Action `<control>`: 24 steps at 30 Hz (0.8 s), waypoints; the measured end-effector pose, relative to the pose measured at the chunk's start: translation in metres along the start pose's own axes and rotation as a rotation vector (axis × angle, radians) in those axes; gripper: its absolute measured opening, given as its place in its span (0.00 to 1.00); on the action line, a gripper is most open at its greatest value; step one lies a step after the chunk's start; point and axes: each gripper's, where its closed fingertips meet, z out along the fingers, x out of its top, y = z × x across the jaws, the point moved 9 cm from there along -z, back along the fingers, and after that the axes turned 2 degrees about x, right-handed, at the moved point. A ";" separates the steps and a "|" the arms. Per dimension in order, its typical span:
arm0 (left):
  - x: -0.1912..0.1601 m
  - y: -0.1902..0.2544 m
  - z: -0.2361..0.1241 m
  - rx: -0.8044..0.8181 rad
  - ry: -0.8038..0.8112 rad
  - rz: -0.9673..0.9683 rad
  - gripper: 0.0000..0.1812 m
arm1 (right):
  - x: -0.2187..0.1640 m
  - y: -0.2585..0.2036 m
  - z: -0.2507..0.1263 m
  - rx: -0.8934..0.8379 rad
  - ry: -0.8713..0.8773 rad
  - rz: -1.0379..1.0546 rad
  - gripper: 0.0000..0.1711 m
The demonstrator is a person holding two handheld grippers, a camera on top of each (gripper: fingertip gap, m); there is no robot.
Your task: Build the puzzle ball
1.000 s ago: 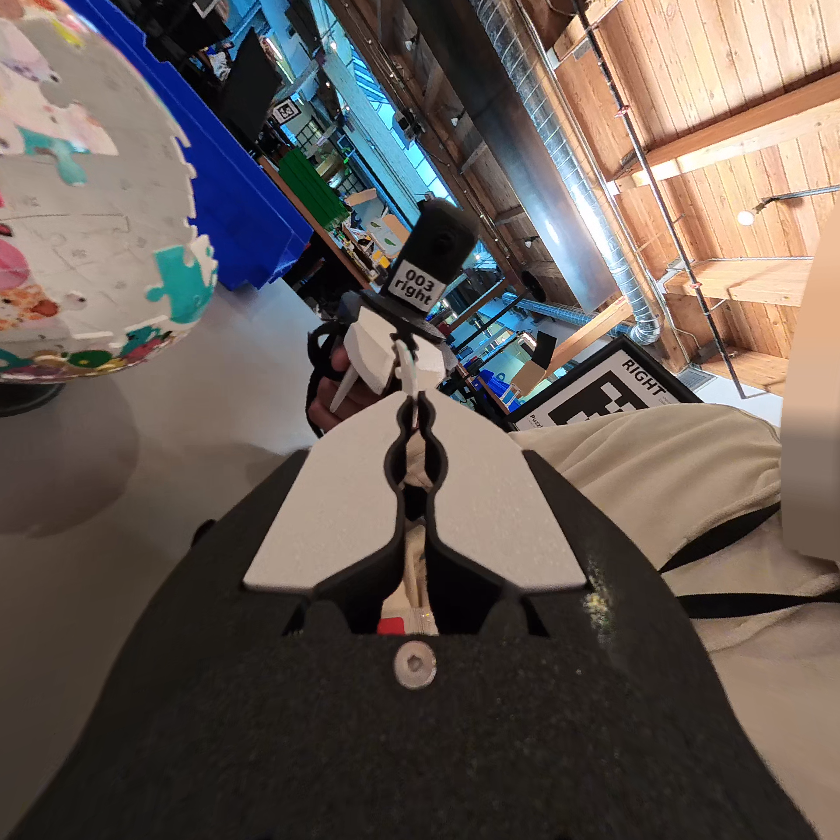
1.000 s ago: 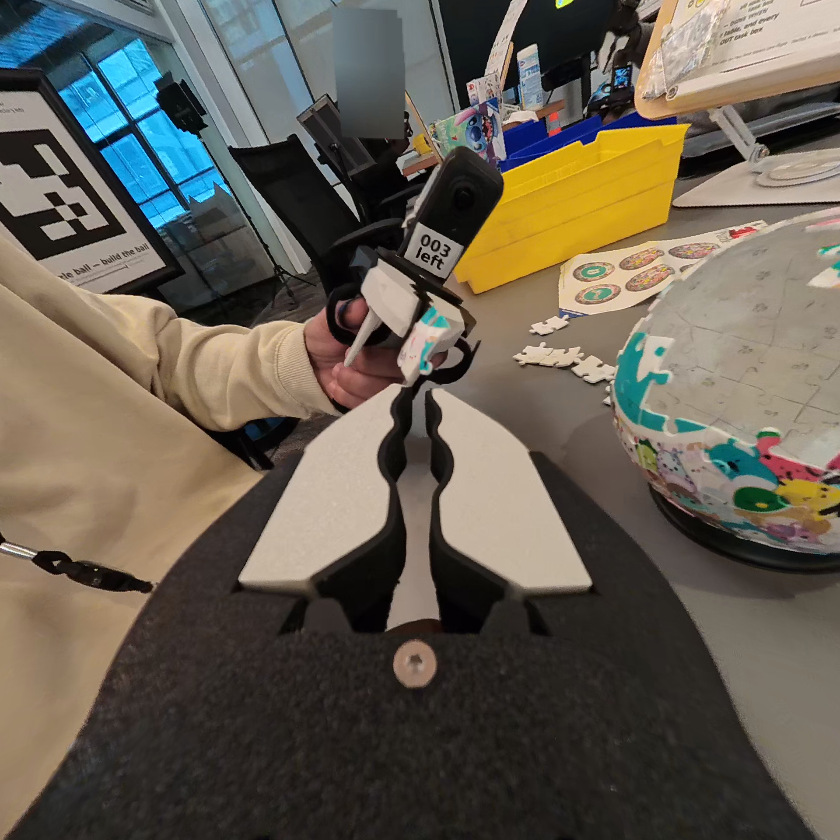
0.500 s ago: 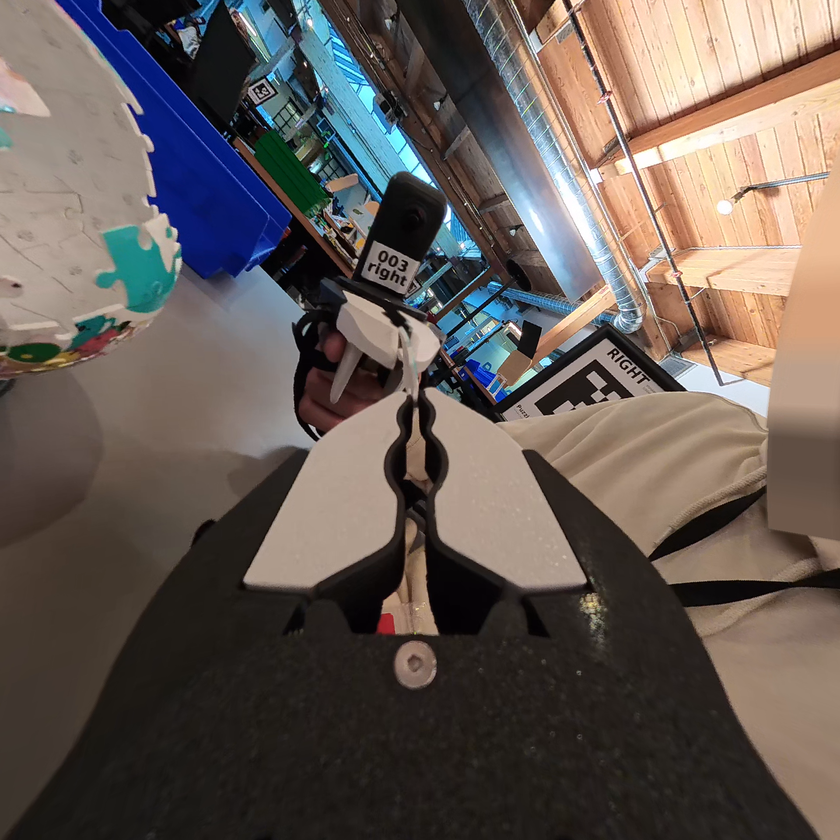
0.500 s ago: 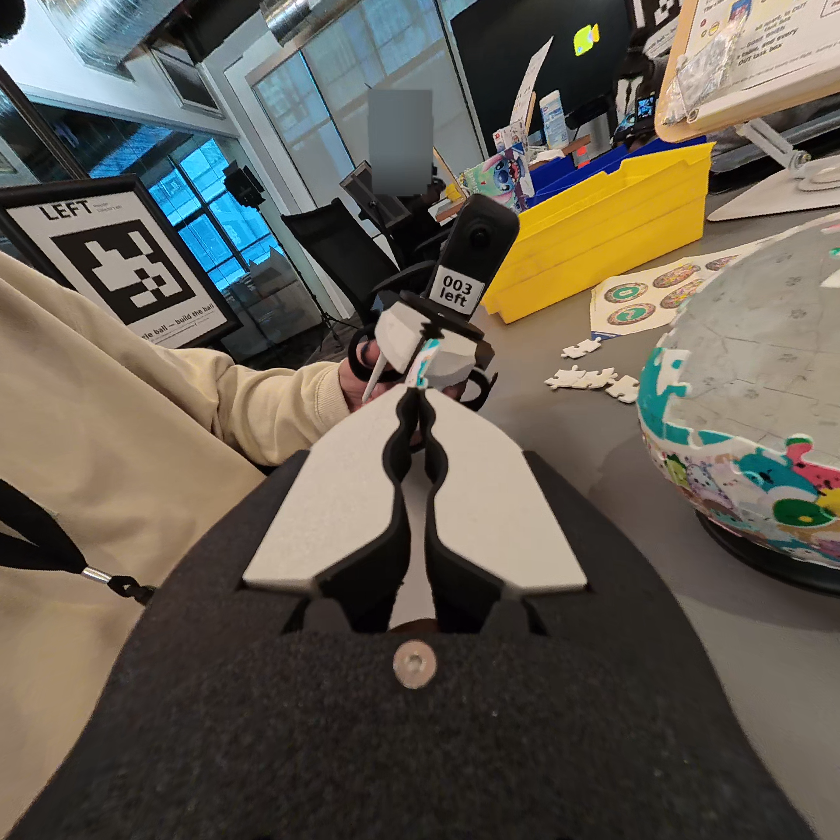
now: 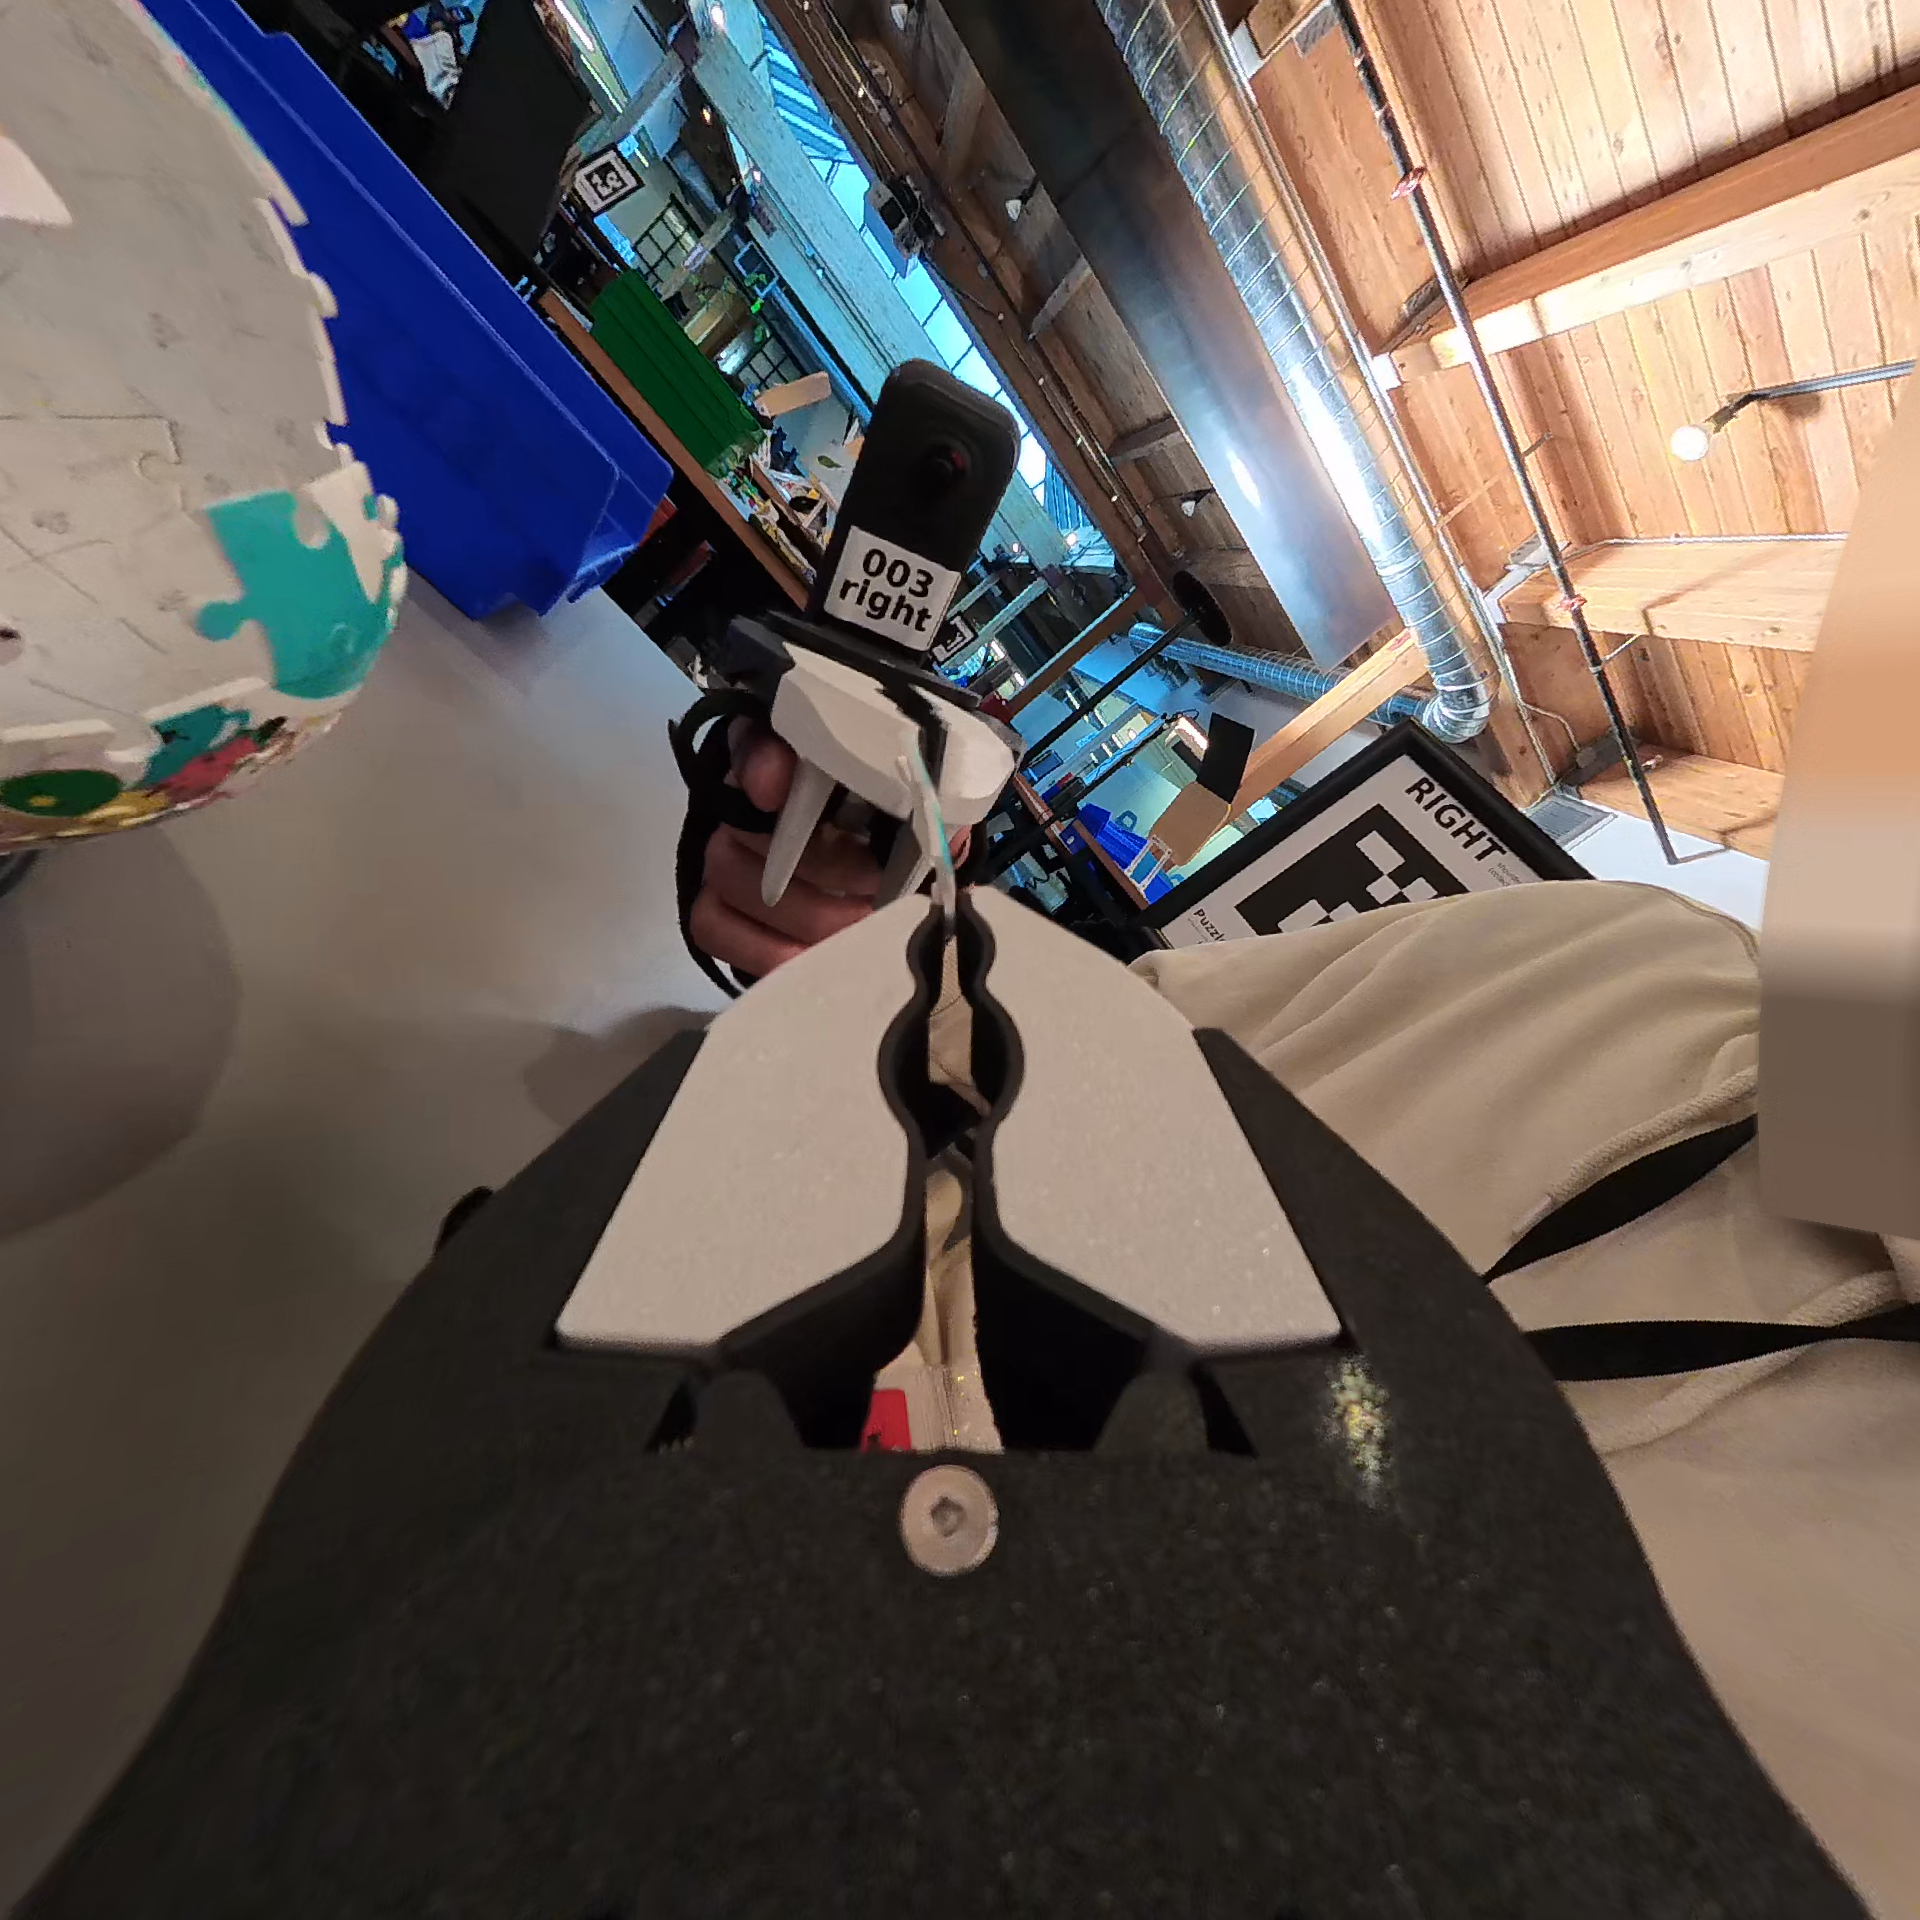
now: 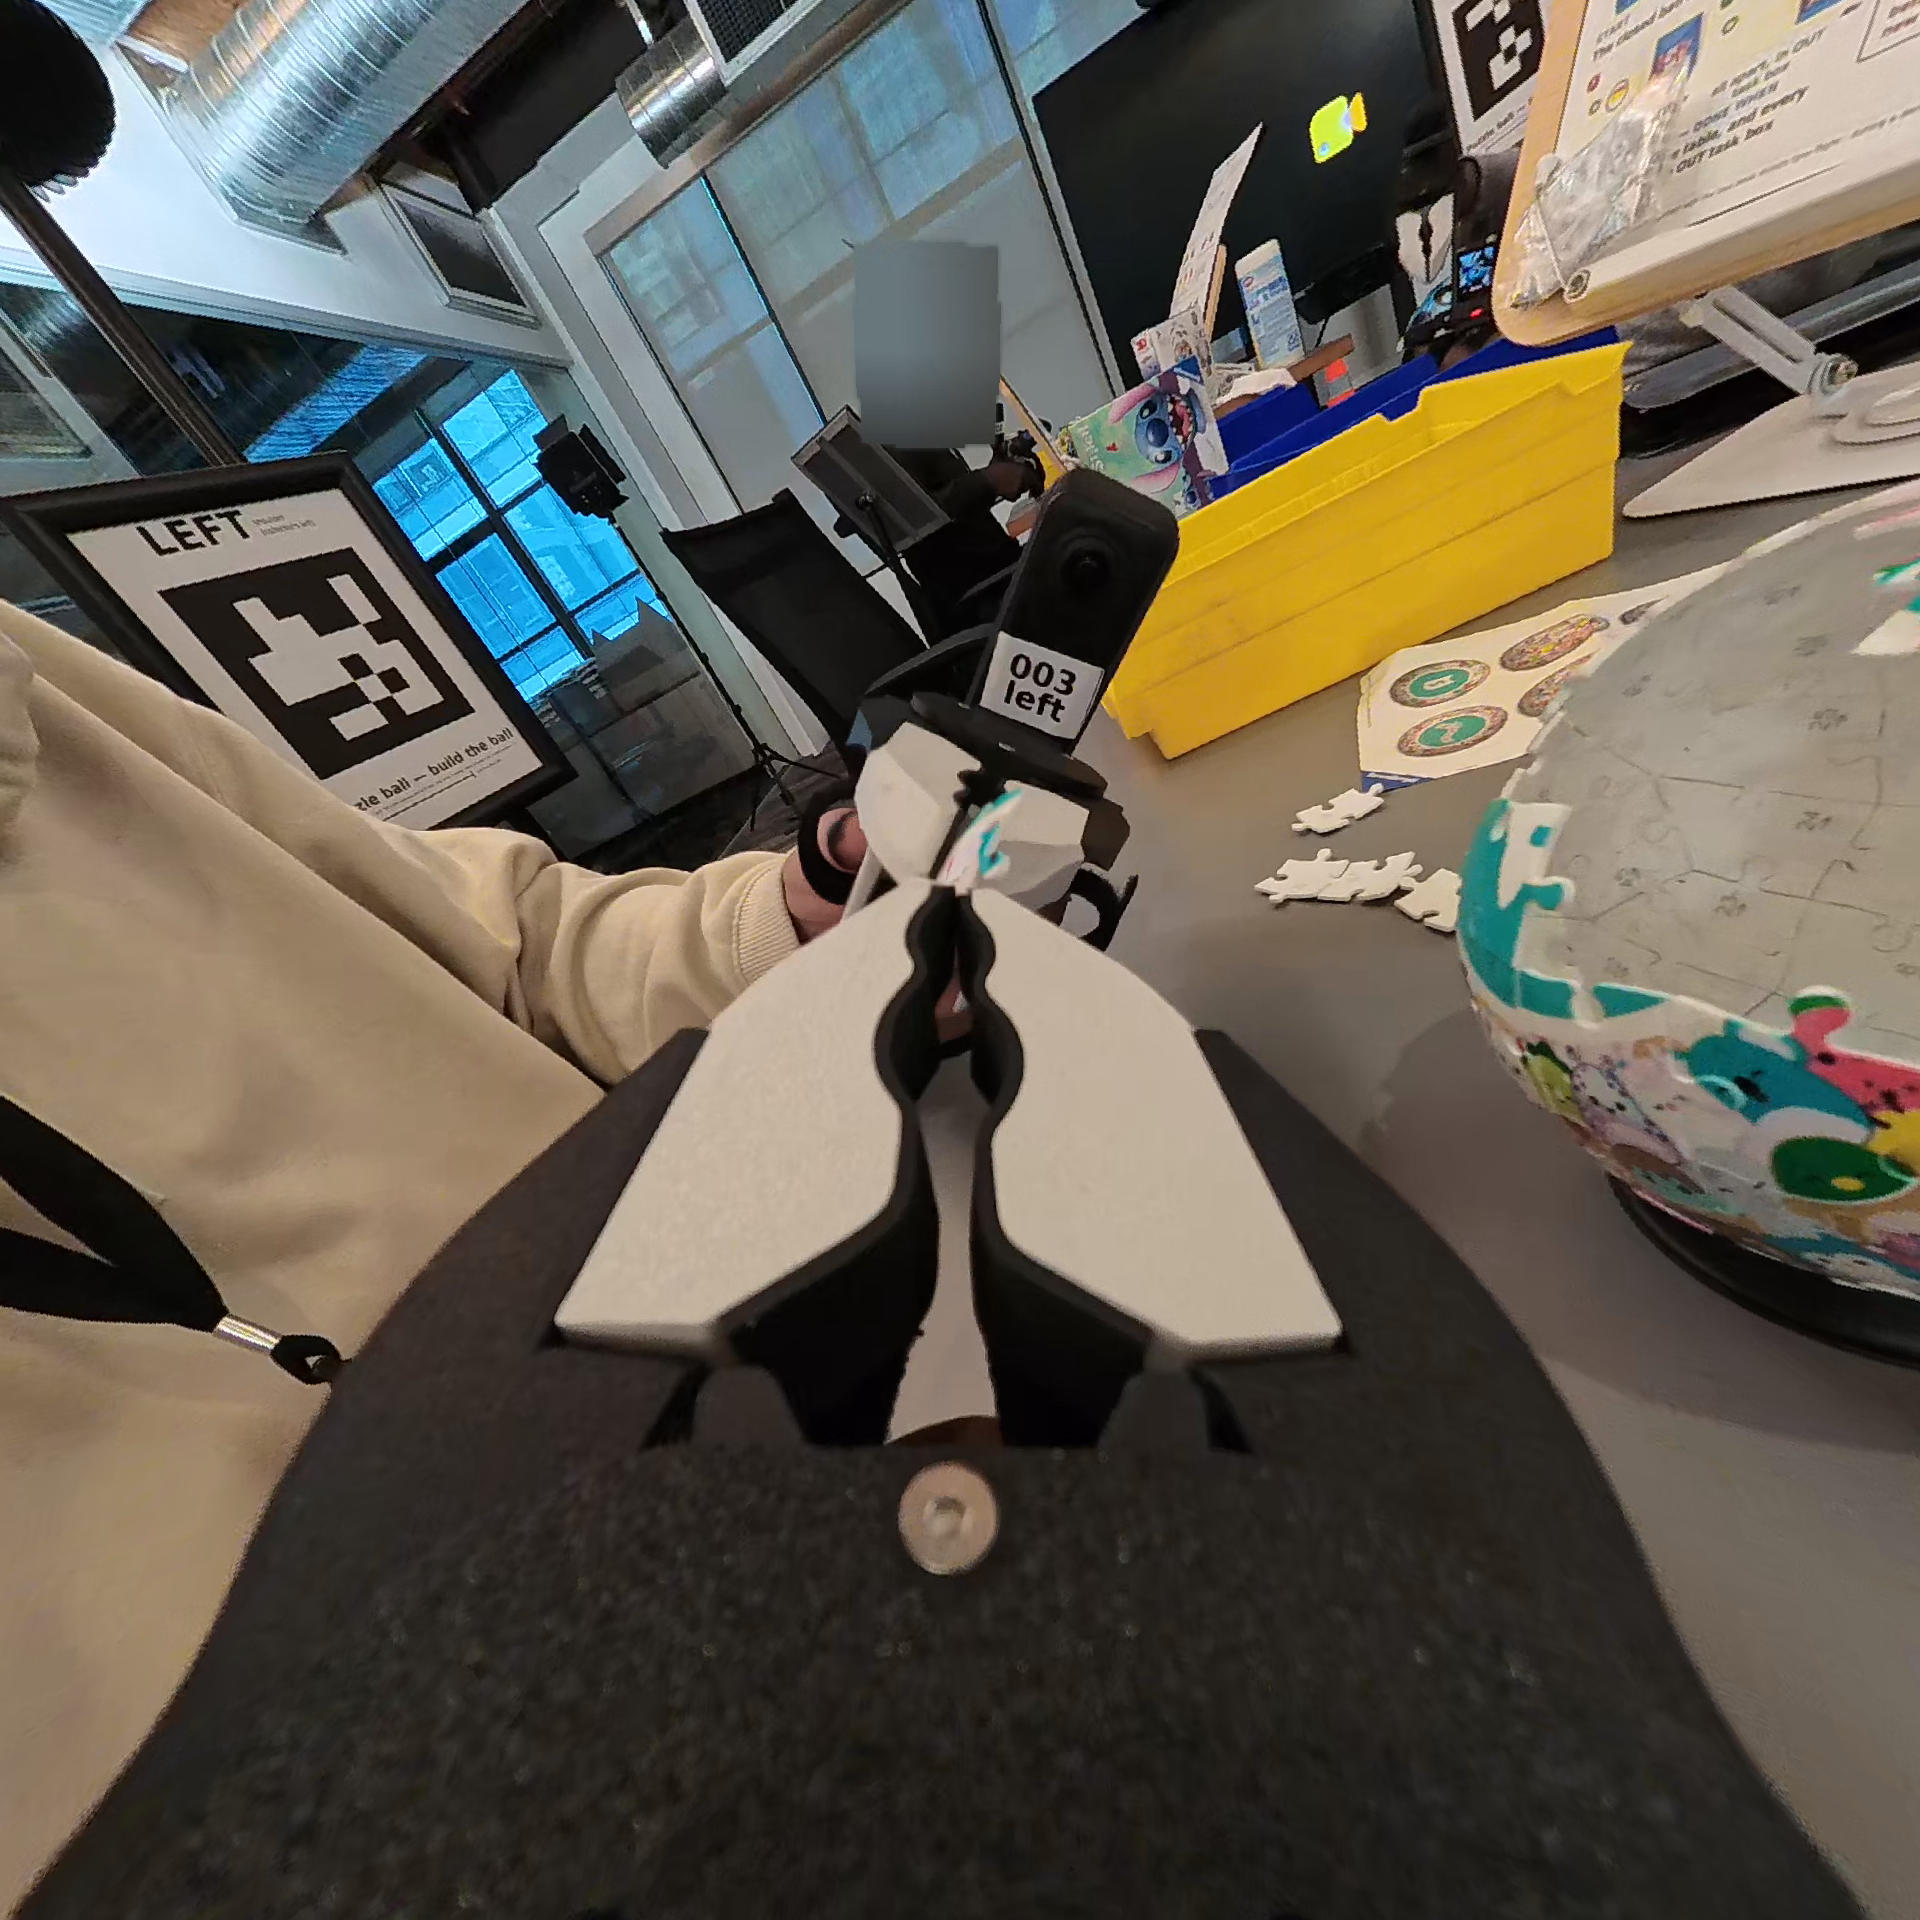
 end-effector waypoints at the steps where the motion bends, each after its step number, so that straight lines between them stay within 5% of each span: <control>1: 0.001 0.000 -0.001 -0.005 0.007 -0.003 0.01 | 0.000 0.000 0.000 -0.001 -0.005 0.001 0.00; 24: -0.004 0.001 -0.008 0.010 -0.103 0.000 0.01 | -0.006 -0.001 0.011 -0.023 -0.056 -0.050 0.04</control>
